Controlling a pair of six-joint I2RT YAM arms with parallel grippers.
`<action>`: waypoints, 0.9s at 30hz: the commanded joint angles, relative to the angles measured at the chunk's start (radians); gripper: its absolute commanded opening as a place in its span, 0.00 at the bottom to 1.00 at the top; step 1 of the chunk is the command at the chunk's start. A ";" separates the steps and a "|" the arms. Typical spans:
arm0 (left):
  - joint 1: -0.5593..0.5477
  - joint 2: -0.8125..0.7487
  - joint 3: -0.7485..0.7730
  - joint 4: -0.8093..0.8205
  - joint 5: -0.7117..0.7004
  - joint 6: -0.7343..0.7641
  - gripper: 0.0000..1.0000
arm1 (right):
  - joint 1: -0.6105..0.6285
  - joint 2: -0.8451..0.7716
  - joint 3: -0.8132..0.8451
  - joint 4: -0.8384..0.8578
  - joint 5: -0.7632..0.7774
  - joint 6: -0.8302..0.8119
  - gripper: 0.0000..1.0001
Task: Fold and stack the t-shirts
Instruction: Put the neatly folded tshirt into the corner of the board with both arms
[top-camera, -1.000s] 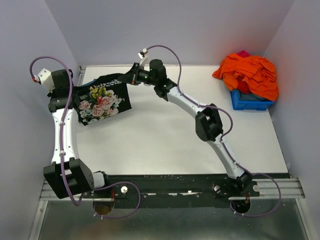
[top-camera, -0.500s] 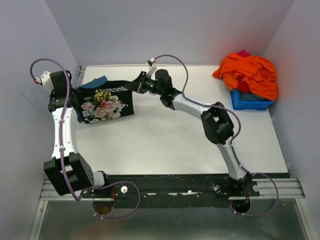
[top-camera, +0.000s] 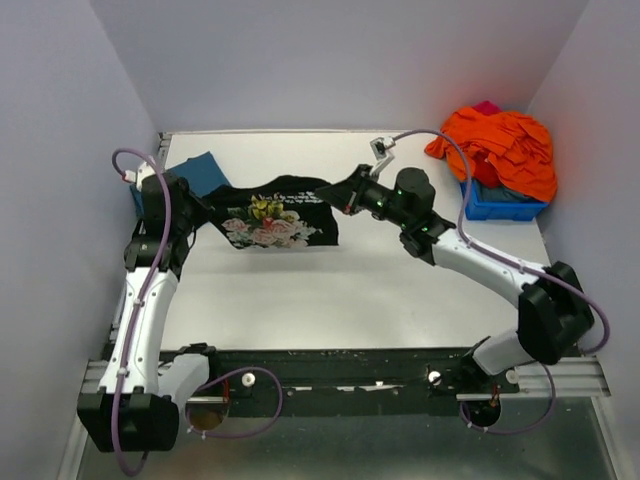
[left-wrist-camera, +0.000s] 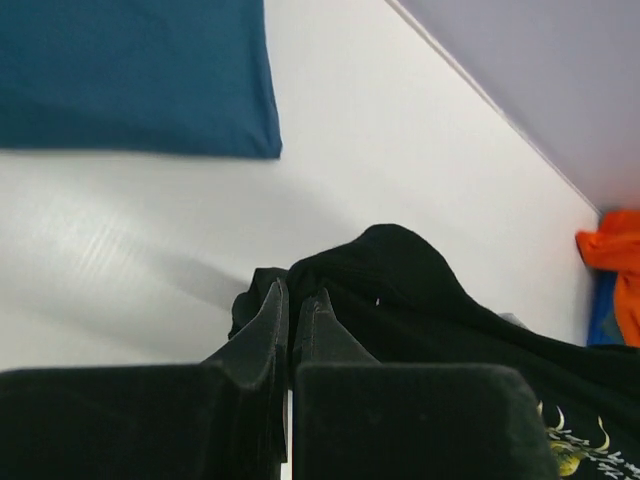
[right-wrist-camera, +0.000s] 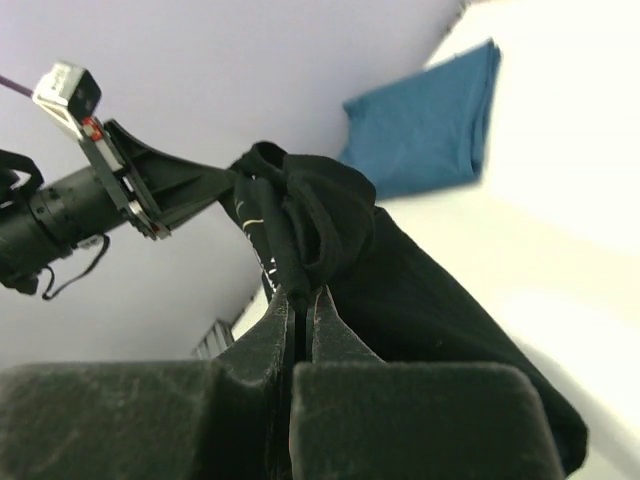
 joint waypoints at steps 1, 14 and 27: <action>-0.035 -0.138 -0.142 -0.008 -0.070 -0.016 0.00 | -0.033 -0.208 -0.158 -0.145 0.107 -0.073 0.01; -0.253 0.182 -0.279 0.449 -0.061 -0.122 0.00 | -0.176 0.091 0.073 -0.698 0.203 -0.057 0.01; -0.267 0.641 0.097 0.367 -0.323 0.017 0.81 | -0.251 0.423 0.384 -0.769 0.267 -0.113 0.69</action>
